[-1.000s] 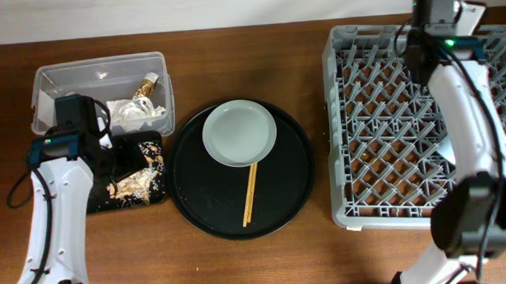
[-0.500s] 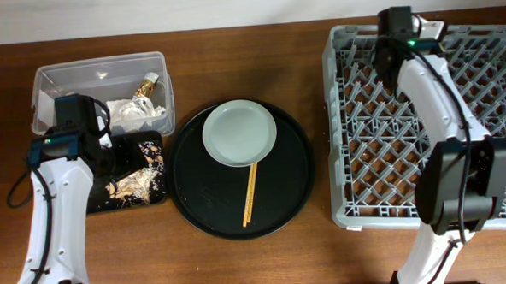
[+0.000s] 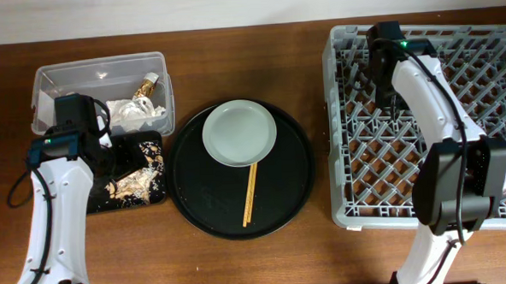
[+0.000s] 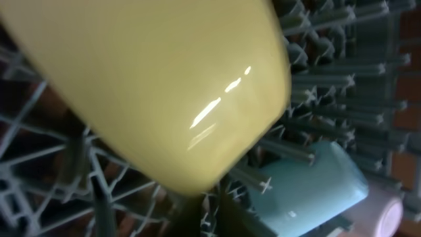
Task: Sort waste into correct bins and load items into the dishwasher rack
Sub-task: 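Place the yellow bowl in the dish rack with the right gripper, then grasp the white plate edge with the right gripper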
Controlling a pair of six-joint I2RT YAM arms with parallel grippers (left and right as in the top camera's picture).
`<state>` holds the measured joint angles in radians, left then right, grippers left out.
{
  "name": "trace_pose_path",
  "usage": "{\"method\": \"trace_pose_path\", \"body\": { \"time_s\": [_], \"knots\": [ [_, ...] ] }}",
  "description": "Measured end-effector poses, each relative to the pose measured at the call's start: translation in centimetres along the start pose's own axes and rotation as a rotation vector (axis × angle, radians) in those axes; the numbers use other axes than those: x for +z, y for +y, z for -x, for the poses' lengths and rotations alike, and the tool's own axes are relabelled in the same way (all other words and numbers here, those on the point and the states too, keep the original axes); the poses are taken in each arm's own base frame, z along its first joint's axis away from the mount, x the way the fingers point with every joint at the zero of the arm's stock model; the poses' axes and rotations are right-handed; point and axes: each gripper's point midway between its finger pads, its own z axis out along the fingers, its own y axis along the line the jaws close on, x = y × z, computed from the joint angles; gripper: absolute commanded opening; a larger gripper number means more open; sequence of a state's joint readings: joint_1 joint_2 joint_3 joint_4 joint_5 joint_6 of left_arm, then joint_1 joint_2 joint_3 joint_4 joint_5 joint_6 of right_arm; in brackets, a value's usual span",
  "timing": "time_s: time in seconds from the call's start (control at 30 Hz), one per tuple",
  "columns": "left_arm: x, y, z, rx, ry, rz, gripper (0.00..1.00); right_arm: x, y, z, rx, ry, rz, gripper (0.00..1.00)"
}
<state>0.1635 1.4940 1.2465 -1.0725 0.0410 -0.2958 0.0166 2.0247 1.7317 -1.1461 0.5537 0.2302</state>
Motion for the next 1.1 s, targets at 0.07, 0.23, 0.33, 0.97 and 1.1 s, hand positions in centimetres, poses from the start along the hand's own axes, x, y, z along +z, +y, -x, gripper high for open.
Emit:
{"method": "trace_pose_path", "body": {
  "time_s": [0.07, 0.23, 0.33, 0.97, 1.1],
  "knots": [
    [0.0, 0.0, 0.0, 0.000, 0.000, 0.000, 0.82, -1.5, -0.3, 0.1, 0.021, -0.022, 0.041, 0.45],
    [0.0, 0.0, 0.0, 0.000, 0.000, 0.000, 0.83, -9.5, -0.5, 0.6, 0.091, -0.166, 0.327, 0.53],
    [0.0, 0.0, 0.0, 0.000, 0.000, 0.000, 0.83, -13.3, 2.4, 0.0, 0.051, -0.187, 0.568, 0.54],
    [0.0, 0.0, 0.0, 0.000, 0.000, 0.000, 0.83, -11.9, 25.7, -8.8, -0.296, 0.101, 0.746, 0.48],
    [0.0, 0.0, 0.0, 0.000, 0.000, 0.000, 0.83, -10.4, 27.7, -9.5, -0.270, 0.137, 0.733, 0.40]
  ]
}}
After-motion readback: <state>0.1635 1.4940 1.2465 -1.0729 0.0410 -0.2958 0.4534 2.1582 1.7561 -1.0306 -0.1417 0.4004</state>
